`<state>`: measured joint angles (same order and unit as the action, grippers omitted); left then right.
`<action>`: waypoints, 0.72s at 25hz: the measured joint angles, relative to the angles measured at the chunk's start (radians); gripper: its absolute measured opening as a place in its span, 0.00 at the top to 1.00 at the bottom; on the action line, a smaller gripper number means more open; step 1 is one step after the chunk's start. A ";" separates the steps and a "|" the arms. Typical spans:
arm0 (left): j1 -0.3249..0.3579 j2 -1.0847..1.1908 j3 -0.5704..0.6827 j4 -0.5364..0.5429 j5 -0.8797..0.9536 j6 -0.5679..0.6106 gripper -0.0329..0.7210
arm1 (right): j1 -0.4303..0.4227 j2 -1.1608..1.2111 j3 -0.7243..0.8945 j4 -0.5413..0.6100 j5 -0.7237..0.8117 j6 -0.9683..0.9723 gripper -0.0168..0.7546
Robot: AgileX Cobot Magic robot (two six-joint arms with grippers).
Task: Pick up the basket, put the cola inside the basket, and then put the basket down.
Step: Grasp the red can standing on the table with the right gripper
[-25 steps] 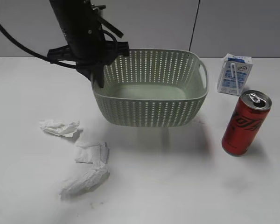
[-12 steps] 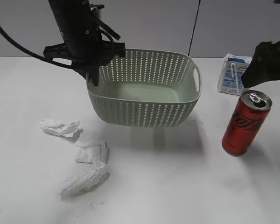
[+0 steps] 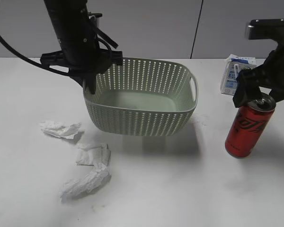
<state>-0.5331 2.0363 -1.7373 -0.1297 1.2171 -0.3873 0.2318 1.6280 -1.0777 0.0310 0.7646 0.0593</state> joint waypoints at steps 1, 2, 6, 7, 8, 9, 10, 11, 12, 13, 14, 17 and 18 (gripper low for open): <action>0.000 0.000 0.001 -0.003 -0.001 0.000 0.96 | 0.000 0.014 0.000 0.000 -0.001 0.002 0.10; 0.000 0.000 0.001 -0.004 -0.001 0.000 0.96 | 0.000 0.025 0.000 0.001 -0.001 0.002 0.10; 0.001 0.000 0.001 -0.017 -0.015 0.000 0.96 | 0.000 0.045 0.000 0.002 -0.001 0.002 0.17; 0.001 0.000 0.001 -0.027 -0.018 0.000 0.96 | 0.000 0.045 0.000 0.002 0.003 0.003 0.22; 0.001 0.000 0.001 -0.036 -0.025 0.000 0.96 | 0.000 0.045 -0.001 0.003 0.006 0.003 0.28; 0.001 0.000 0.001 -0.043 -0.032 0.000 0.96 | 0.000 0.045 -0.002 0.003 0.009 0.003 0.33; 0.001 0.000 0.001 -0.048 -0.037 0.000 0.96 | 0.000 0.044 -0.004 0.003 0.017 0.004 0.33; 0.001 0.000 0.001 -0.050 -0.040 0.000 0.96 | 0.000 0.042 -0.006 0.003 0.027 0.004 0.33; 0.001 0.000 0.001 -0.051 -0.044 0.000 0.96 | 0.000 0.038 -0.013 0.003 0.039 0.004 0.33; 0.001 0.000 0.001 -0.051 -0.045 0.000 0.96 | 0.000 0.031 -0.025 0.003 0.057 0.004 0.33; 0.001 0.000 0.001 -0.052 -0.047 0.000 0.96 | 0.000 0.022 -0.045 0.001 0.078 0.004 0.33; 0.001 0.000 0.001 -0.052 -0.047 0.000 0.96 | 0.000 -0.009 -0.134 -0.009 0.151 0.003 0.33; 0.001 0.000 0.001 -0.052 -0.049 0.000 0.96 | 0.000 -0.019 -0.176 -0.009 0.173 0.001 0.33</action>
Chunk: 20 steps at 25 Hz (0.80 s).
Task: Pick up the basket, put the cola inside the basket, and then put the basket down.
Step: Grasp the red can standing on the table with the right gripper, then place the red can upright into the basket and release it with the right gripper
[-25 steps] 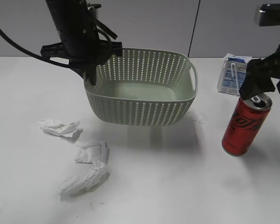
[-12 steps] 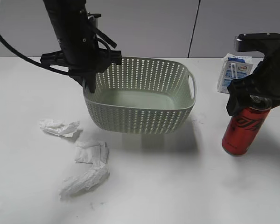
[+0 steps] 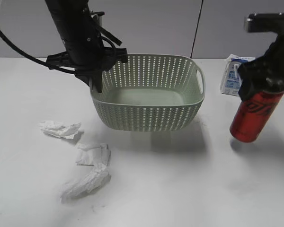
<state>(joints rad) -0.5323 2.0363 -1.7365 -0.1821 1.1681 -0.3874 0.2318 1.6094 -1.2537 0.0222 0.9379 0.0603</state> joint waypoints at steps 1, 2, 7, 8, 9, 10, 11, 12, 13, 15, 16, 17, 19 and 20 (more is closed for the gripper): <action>0.000 0.000 0.000 0.000 -0.004 0.000 0.96 | 0.000 -0.011 -0.038 0.005 0.022 -0.003 0.33; 0.000 0.000 0.000 0.000 -0.009 0.000 0.96 | 0.000 -0.024 -0.096 0.018 0.053 -0.011 0.33; 0.000 0.000 0.000 -0.004 -0.026 0.000 0.96 | 0.066 -0.037 -0.339 0.063 0.171 -0.037 0.33; 0.000 0.000 0.000 -0.004 -0.029 0.000 0.96 | 0.103 -0.038 -0.377 0.062 0.183 -0.038 0.33; 0.000 0.000 0.000 -0.005 -0.029 0.000 0.96 | 0.138 -0.038 -0.404 0.062 0.184 -0.039 0.33; 0.000 0.000 0.000 -0.005 -0.029 0.000 0.96 | 0.183 -0.038 -0.429 0.061 0.181 -0.040 0.33; 0.000 0.000 0.000 -0.006 -0.029 0.000 0.96 | 0.227 -0.037 -0.443 0.061 0.170 -0.040 0.33; 0.000 0.000 0.000 -0.006 -0.029 0.000 0.96 | 0.266 -0.032 -0.451 0.061 0.157 -0.041 0.33; 0.000 0.000 0.000 -0.006 -0.029 0.000 0.96 | 0.294 -0.020 -0.454 0.061 0.142 -0.042 0.33; 0.000 0.000 0.000 -0.007 -0.028 0.000 0.96 | 0.338 0.016 -0.457 0.062 0.128 -0.045 0.33; 0.000 0.000 0.000 -0.007 -0.027 0.000 0.96 | 0.350 0.053 -0.457 0.062 0.125 -0.048 0.33; 0.000 0.000 0.000 -0.007 -0.026 0.000 0.96 | 0.356 0.083 -0.457 0.059 0.125 -0.049 0.33; 0.000 0.000 0.000 -0.007 -0.013 0.000 0.96 | 0.357 0.151 -0.457 0.051 0.122 -0.051 0.33; 0.000 0.000 0.000 -0.007 -0.006 0.000 0.96 | 0.359 0.186 -0.457 0.043 0.120 -0.051 0.33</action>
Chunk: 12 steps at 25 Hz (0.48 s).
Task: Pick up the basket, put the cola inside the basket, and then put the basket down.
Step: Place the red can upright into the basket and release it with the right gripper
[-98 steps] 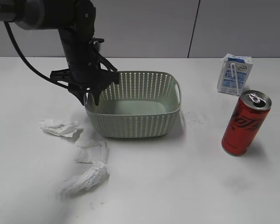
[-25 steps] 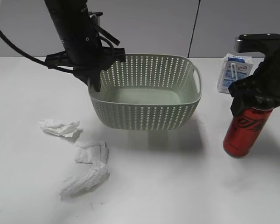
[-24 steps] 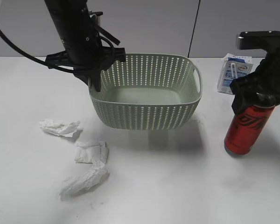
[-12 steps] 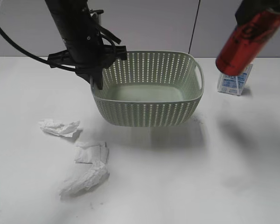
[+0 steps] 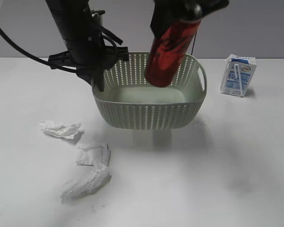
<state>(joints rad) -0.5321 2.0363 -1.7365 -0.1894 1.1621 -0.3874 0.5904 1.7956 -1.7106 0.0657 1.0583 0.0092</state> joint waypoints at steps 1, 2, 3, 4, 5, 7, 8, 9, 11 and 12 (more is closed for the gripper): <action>0.000 0.000 0.000 0.000 0.007 0.000 0.96 | 0.000 0.031 0.000 -0.016 -0.001 0.000 0.33; 0.000 0.000 0.000 0.000 0.010 0.000 0.96 | 0.000 0.059 0.000 -0.023 -0.001 -0.001 0.33; 0.000 0.000 0.000 0.000 0.011 0.000 0.96 | 0.000 0.082 0.000 -0.024 -0.002 -0.001 0.33; 0.000 0.000 0.000 0.000 0.012 0.000 0.96 | 0.000 0.098 0.000 -0.024 -0.003 -0.001 0.33; 0.000 0.000 0.000 0.000 0.012 0.000 0.96 | 0.000 0.113 0.000 -0.024 -0.003 -0.001 0.33; 0.000 0.000 0.000 0.000 0.016 0.000 0.96 | 0.000 0.136 0.000 -0.014 -0.004 -0.001 0.33; 0.000 0.000 0.000 0.000 0.017 0.000 0.96 | 0.000 0.138 0.000 -0.009 -0.004 -0.001 0.33; 0.000 0.000 0.000 0.001 0.019 0.000 0.96 | 0.000 0.139 0.000 -0.006 -0.004 -0.003 0.33; 0.000 0.000 0.000 0.001 0.022 0.000 0.96 | 0.000 0.139 0.000 0.003 -0.003 -0.009 0.30; 0.000 0.000 0.000 0.001 0.022 0.000 0.96 | 0.000 0.138 0.000 0.006 -0.002 -0.017 0.26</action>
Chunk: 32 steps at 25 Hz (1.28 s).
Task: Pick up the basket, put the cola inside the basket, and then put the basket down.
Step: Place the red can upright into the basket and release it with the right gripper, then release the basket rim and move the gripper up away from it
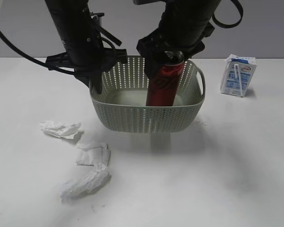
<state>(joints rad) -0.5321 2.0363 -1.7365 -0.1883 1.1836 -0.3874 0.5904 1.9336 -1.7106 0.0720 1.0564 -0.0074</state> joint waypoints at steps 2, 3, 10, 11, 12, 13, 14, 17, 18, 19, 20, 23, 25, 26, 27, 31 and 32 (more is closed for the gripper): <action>0.000 0.000 0.001 0.008 0.003 0.000 0.96 | 0.000 -0.007 -0.006 0.003 0.014 -0.005 0.15; 0.000 0.000 0.002 0.009 0.003 0.000 0.96 | 0.000 -0.012 -0.012 0.005 0.023 -0.005 0.15; 0.000 0.000 0.002 0.011 0.005 0.000 0.96 | -0.032 -0.075 -0.086 -0.039 0.078 -0.009 0.14; 0.000 0.000 0.002 0.013 0.007 0.000 0.96 | -0.054 -0.078 -0.087 -0.044 0.089 -0.009 0.14; 0.000 0.000 0.002 0.014 0.009 0.000 0.96 | -0.078 -0.078 -0.088 -0.049 0.104 -0.009 0.14; 0.001 0.000 0.002 0.015 0.013 0.000 0.96 | -0.111 -0.078 -0.088 -0.054 0.119 -0.011 0.14; 0.002 0.000 0.002 0.018 0.017 0.000 0.96 | -0.139 -0.079 -0.085 -0.055 0.125 -0.011 0.14; 0.011 0.000 0.002 0.027 0.037 0.000 0.96 | -0.242 -0.102 -0.044 -0.055 0.128 -0.011 0.16; 0.019 0.000 0.002 0.031 0.040 0.001 0.96 | -0.269 -0.113 -0.023 -0.058 0.128 -0.011 0.16; 0.026 0.000 0.002 0.033 0.042 0.001 0.96 | -0.300 -0.130 0.008 -0.063 0.129 -0.011 0.16; 0.033 0.000 0.002 0.035 0.042 0.004 0.96 | -0.329 -0.150 0.046 -0.067 0.129 -0.011 0.17; 0.055 0.000 0.002 0.042 0.038 0.023 0.96 | -0.402 -0.224 0.194 -0.072 0.129 -0.011 0.19; 0.069 0.000 0.002 0.045 0.025 0.039 0.96 | -0.434 -0.299 0.306 -0.072 0.127 -0.011 0.20; 0.075 0.000 0.002 0.046 0.013 0.046 0.96 | -0.440 -0.347 0.372 -0.072 0.115 -0.011 0.21; 0.080 0.000 0.002 0.046 -0.002 0.049 0.96 | -0.441 -0.392 0.429 -0.072 0.101 -0.011 0.21; 0.109 0.017 0.002 0.025 -0.045 0.052 0.96 | -0.441 -0.635 0.680 -0.006 0.010 -0.011 0.22; 0.116 0.031 0.002 0.016 -0.048 0.053 0.96 | -0.441 -0.703 0.738 0.009 -0.011 -0.011 0.22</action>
<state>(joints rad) -0.4162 2.0674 -1.7341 -0.1723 1.1355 -0.3343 0.1494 1.2305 -0.9730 0.0810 1.0454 -0.0180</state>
